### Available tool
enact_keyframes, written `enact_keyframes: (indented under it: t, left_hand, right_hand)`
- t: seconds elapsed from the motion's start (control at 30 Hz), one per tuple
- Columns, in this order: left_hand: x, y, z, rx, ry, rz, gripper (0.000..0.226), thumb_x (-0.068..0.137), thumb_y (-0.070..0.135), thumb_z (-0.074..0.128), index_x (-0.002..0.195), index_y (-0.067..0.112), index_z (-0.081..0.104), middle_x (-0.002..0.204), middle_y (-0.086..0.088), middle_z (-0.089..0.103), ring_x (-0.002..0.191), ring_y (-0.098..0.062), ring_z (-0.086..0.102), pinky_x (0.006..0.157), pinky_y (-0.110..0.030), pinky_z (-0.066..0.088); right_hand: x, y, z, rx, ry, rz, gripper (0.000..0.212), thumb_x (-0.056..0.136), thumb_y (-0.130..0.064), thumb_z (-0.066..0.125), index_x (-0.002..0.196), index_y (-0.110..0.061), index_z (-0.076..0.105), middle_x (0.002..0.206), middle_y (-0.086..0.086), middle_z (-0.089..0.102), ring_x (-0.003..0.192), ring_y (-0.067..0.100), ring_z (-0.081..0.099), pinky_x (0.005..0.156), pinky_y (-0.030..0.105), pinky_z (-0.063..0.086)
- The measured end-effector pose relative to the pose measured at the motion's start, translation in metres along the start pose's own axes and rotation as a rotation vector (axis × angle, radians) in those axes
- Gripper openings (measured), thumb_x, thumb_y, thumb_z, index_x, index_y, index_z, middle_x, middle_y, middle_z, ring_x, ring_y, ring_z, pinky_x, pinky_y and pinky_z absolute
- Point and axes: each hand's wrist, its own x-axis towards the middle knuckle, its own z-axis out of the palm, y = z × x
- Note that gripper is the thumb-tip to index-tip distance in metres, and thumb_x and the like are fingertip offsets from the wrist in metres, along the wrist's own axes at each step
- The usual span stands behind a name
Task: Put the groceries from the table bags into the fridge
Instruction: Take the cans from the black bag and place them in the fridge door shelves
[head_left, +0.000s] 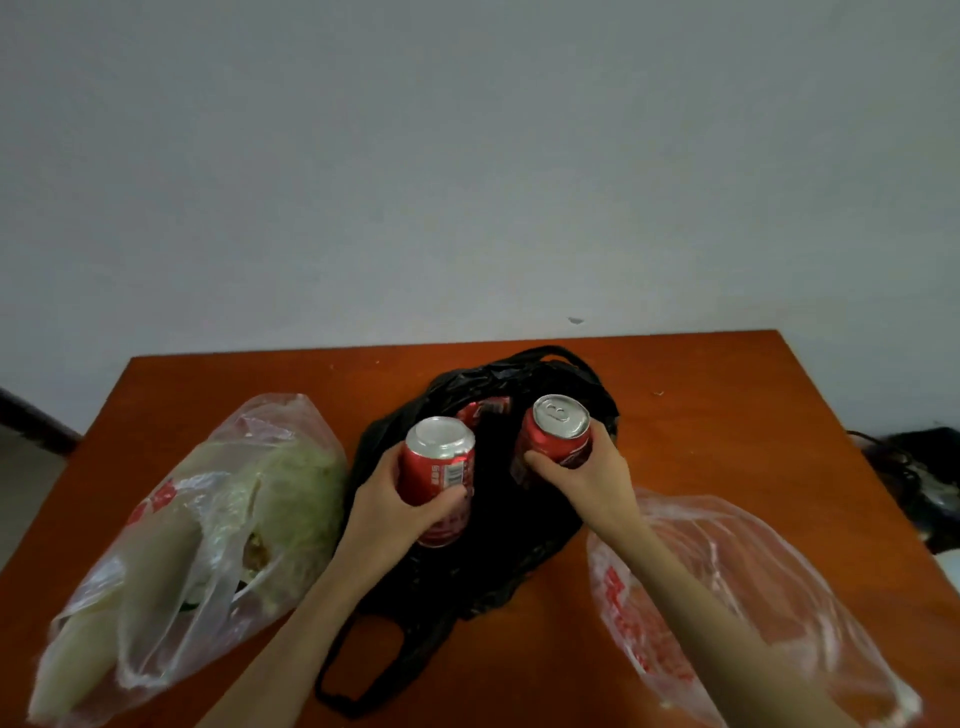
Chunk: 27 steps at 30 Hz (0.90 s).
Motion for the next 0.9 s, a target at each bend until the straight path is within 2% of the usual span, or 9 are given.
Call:
enact_keyframes:
  t: [0.07, 0.17, 0.27, 0.33, 0.4, 0.53, 0.67, 0.73, 0.9]
  left_hand:
    - [0.001, 0.014, 0.004, -0.083, 0.012, 0.005, 0.061, 0.072, 0.028, 0.076, 0.126, 0.022, 0.048, 0.110, 0.011, 0.058, 0.098, -0.002, 0.057, 0.085, -0.023, 0.049]
    - [0.002, 0.035, 0.014, -0.186, -0.005, 0.037, 0.046, 0.078, 0.021, 0.069, 0.120, 0.019, 0.050, 0.103, 0.014, 0.057, 0.096, -0.003, 0.056, 0.079, -0.021, 0.047]
    - [0.001, 0.055, 0.032, -0.250, -0.100, 0.060, 0.050, 0.080, 0.027, 0.066, 0.126, 0.018, 0.049, 0.114, 0.005, 0.057, 0.104, -0.013, 0.055, 0.089, -0.033, 0.047]
    - [-0.001, 0.068, 0.046, -0.266, -0.198, 0.076, 0.048, 0.081, 0.029, 0.065, 0.126, 0.020, 0.049, 0.113, 0.006, 0.056, 0.100, -0.011, 0.054, 0.088, -0.032, 0.047]
    - [-0.008, 0.078, 0.062, -0.278, -0.327, 0.095, 0.039, 0.083, 0.026, 0.064, 0.120, 0.024, 0.051, 0.104, 0.010, 0.056, 0.091, -0.005, 0.054, 0.078, -0.023, 0.046]
    - [-0.040, 0.082, 0.099, -0.276, -0.578, 0.117, 0.031, 0.083, 0.027, 0.062, 0.113, 0.025, 0.053, 0.101, 0.011, 0.060, 0.097, -0.012, 0.059, 0.074, -0.023, 0.046]
    - [-0.098, 0.094, 0.139, -0.175, -0.829, 0.185, 0.058, 0.075, 0.039, 0.064, 0.126, 0.016, 0.050, 0.118, -0.001, 0.059, 0.105, -0.017, 0.057, 0.088, -0.036, 0.049]
    - [-0.137, 0.104, 0.161, -0.152, -0.946, 0.222, 0.052, 0.078, 0.032, 0.064, 0.125, 0.015, 0.049, 0.116, 0.001, 0.058, 0.102, -0.014, 0.056, 0.084, -0.031, 0.049]
    - [-0.252, 0.126, 0.217, -0.119, -1.172, 0.317, 0.036, 0.082, 0.022, 0.065, 0.115, 0.019, 0.050, 0.099, 0.010, 0.058, 0.090, -0.008, 0.057, 0.068, -0.017, 0.046]
  right_hand:
    - [-0.016, -0.006, -0.011, 0.133, 0.037, 0.000, 0.069, 0.072, -0.033, 0.078, 0.131, -0.022, 0.043, 0.117, -0.010, 0.056, 0.104, 0.006, 0.056, 0.081, 0.012, 0.044]
    - [-0.038, -0.017, -0.032, 0.267, 0.123, -0.030, 0.067, 0.070, -0.036, 0.077, 0.128, -0.026, 0.045, 0.116, -0.015, 0.057, 0.105, 0.000, 0.056, 0.082, 0.016, 0.048]
    - [-0.067, -0.021, -0.054, 0.333, 0.241, -0.022, 0.064, 0.068, -0.040, 0.072, 0.125, -0.030, 0.046, 0.116, -0.014, 0.059, 0.104, 0.001, 0.058, 0.077, 0.015, 0.049]
    - [-0.092, -0.019, -0.068, 0.333, 0.345, -0.002, 0.065, 0.065, -0.043, 0.071, 0.124, -0.031, 0.046, 0.116, -0.012, 0.060, 0.104, 0.001, 0.059, 0.079, 0.017, 0.048]
    - [-0.121, -0.013, -0.080, 0.309, 0.470, 0.036, 0.068, 0.061, -0.047, 0.070, 0.123, -0.031, 0.046, 0.116, -0.012, 0.060, 0.103, 0.001, 0.058, 0.080, 0.017, 0.049]
    - [-0.195, 0.004, -0.097, 0.318, 0.712, 0.125, 0.068, 0.062, -0.046, 0.067, 0.124, -0.026, 0.048, 0.115, -0.007, 0.060, 0.104, 0.005, 0.057, 0.080, 0.018, 0.047]
    - [-0.281, 0.019, -0.114, 0.313, 0.920, 0.208, 0.057, 0.069, -0.040, 0.068, 0.121, -0.028, 0.047, 0.107, -0.017, 0.059, 0.098, 0.001, 0.057, 0.070, 0.012, 0.046]
    - [-0.330, 0.028, -0.126, 0.292, 1.023, 0.247, 0.049, 0.075, -0.032, 0.070, 0.118, -0.028, 0.049, 0.106, -0.016, 0.059, 0.098, 0.003, 0.057, 0.073, 0.014, 0.045]
    - [-0.463, 0.041, -0.164, 0.247, 1.259, 0.272, 0.038, 0.075, -0.031, 0.070, 0.107, -0.034, 0.051, 0.105, -0.011, 0.061, 0.096, 0.006, 0.059, 0.078, 0.022, 0.046]
